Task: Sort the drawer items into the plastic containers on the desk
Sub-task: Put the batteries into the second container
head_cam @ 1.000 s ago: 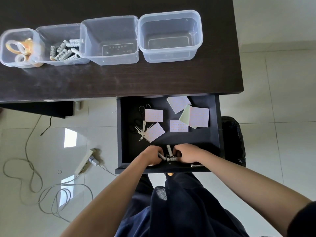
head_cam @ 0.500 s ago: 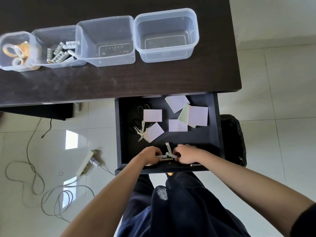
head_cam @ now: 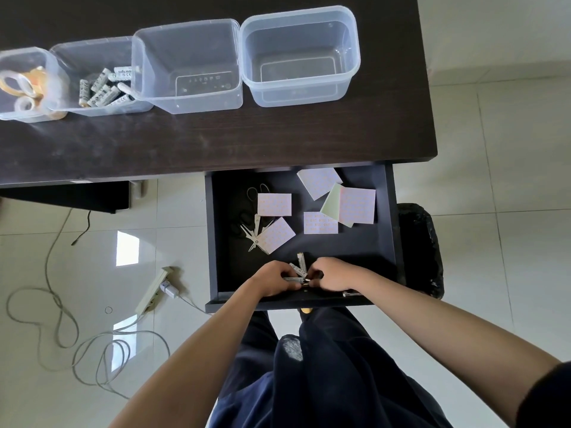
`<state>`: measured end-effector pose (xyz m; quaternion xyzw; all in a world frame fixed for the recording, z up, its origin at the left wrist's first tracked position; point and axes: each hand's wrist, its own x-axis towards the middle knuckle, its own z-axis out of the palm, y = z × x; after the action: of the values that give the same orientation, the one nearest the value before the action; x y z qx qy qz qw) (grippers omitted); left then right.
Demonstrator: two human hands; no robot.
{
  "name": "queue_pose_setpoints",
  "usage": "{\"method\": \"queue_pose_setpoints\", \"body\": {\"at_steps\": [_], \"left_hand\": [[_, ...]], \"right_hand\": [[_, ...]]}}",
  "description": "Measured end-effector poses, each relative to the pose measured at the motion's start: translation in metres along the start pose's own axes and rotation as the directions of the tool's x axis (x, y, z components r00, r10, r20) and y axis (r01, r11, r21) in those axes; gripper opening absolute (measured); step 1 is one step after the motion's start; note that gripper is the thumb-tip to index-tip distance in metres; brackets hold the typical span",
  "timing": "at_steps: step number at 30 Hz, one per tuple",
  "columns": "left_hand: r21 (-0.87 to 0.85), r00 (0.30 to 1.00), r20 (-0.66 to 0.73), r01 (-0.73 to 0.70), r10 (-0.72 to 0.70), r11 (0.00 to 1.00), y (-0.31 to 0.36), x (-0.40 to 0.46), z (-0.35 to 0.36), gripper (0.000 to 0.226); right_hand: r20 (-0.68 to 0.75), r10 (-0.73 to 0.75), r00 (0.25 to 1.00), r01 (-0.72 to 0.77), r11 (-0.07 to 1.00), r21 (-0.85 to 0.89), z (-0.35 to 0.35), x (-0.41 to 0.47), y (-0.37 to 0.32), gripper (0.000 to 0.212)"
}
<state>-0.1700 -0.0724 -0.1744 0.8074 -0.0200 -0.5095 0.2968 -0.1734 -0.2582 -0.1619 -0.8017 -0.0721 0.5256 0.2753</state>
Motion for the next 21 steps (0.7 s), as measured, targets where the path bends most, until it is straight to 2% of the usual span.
{"method": "queue_pose_setpoints", "body": {"at_steps": [5,8,12,21], "left_hand": [[-0.028,0.999,0.046,0.005,-0.004,1.0,0.001,-0.001,-0.003,0.014],[-0.033,0.997,0.08,0.017,-0.014,0.999,-0.001,-0.002,-0.008,0.011],[-0.04,0.992,0.125,0.019,-0.014,0.999,-0.002,-0.004,-0.012,0.01],[-0.16,0.994,0.112,0.024,-0.006,0.987,-0.005,-0.006,-0.014,0.02]], "right_hand": [[0.014,-0.022,1.0,0.023,0.998,-0.061,0.0,0.001,-0.003,0.034],[-0.009,-0.057,0.998,0.057,0.995,-0.077,0.001,-0.001,-0.002,0.025],[-0.024,-0.073,0.997,0.074,0.997,0.015,0.0,-0.002,-0.003,0.017],[0.019,-0.071,0.997,0.068,0.989,0.135,-0.006,0.007,-0.003,0.027]]}}
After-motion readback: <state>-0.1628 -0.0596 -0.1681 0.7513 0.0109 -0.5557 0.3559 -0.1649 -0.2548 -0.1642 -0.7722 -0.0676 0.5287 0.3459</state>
